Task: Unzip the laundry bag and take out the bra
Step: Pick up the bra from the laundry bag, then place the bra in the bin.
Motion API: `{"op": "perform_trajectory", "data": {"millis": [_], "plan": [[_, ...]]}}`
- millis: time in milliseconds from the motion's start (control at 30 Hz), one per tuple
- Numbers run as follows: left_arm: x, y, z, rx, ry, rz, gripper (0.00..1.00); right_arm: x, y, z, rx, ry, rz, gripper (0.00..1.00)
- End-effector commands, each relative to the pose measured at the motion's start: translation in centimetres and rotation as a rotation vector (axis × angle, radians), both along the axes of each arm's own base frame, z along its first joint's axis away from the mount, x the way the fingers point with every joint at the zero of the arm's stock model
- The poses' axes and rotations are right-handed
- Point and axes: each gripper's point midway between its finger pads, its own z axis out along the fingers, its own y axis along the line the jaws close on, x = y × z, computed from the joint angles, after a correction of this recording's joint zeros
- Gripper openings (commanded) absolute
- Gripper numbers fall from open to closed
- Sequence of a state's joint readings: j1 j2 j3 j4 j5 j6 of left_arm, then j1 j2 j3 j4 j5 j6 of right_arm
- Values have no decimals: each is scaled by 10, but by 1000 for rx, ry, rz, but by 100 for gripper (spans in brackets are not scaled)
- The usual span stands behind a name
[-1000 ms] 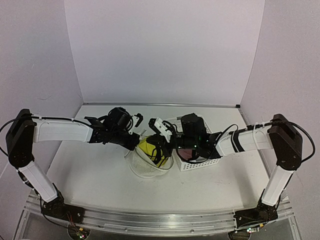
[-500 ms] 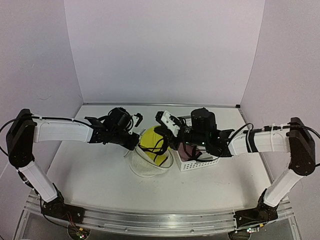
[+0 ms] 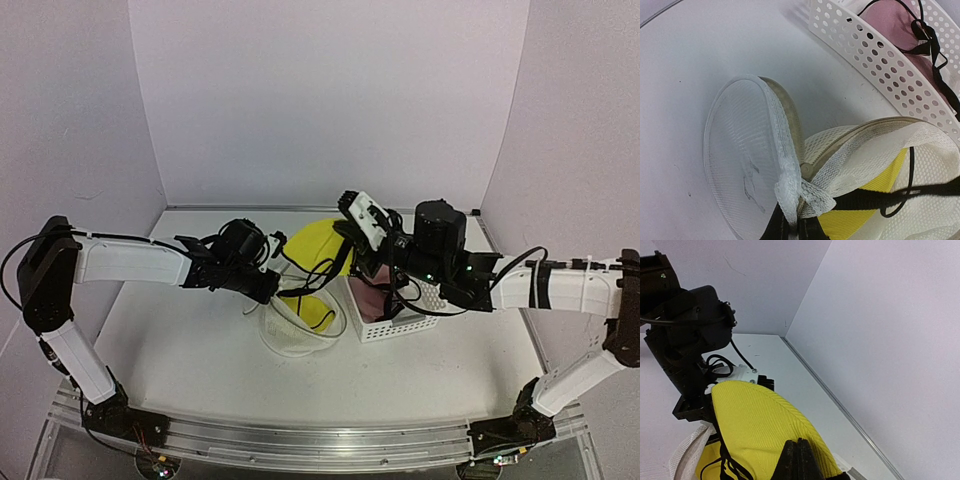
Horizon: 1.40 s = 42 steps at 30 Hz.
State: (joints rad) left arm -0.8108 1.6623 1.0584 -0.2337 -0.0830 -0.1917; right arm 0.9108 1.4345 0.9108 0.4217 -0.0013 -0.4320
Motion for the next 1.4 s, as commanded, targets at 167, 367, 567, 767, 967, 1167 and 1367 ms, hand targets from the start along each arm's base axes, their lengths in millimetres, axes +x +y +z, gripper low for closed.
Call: {"op": "perform_trajectory", "data": {"millis": [167, 367, 567, 767, 967, 1167, 1367], "plan": [[12, -4, 15, -36, -40, 35, 0, 26, -48, 71, 93, -132, -307, 0], [20, -7, 29, -47, -71, 50, 0, 58, -77, 51, 66, -56, -529, 0], [22, -10, 38, -52, -88, 41, 0, 89, -113, 18, 112, 121, -688, 0], [26, -13, 42, -57, -91, 44, 0, 115, -143, -40, 142, 386, -779, 0], [26, -16, 37, -53, -77, 35, 0, 124, -150, -108, 161, 649, -783, 0], [25, -18, 32, -37, -62, 24, 0, 127, -135, -159, 188, 871, -723, 0], [25, -16, 32, -32, -63, 27, 0, 136, -140, -170, 176, 927, -749, 5]]}}
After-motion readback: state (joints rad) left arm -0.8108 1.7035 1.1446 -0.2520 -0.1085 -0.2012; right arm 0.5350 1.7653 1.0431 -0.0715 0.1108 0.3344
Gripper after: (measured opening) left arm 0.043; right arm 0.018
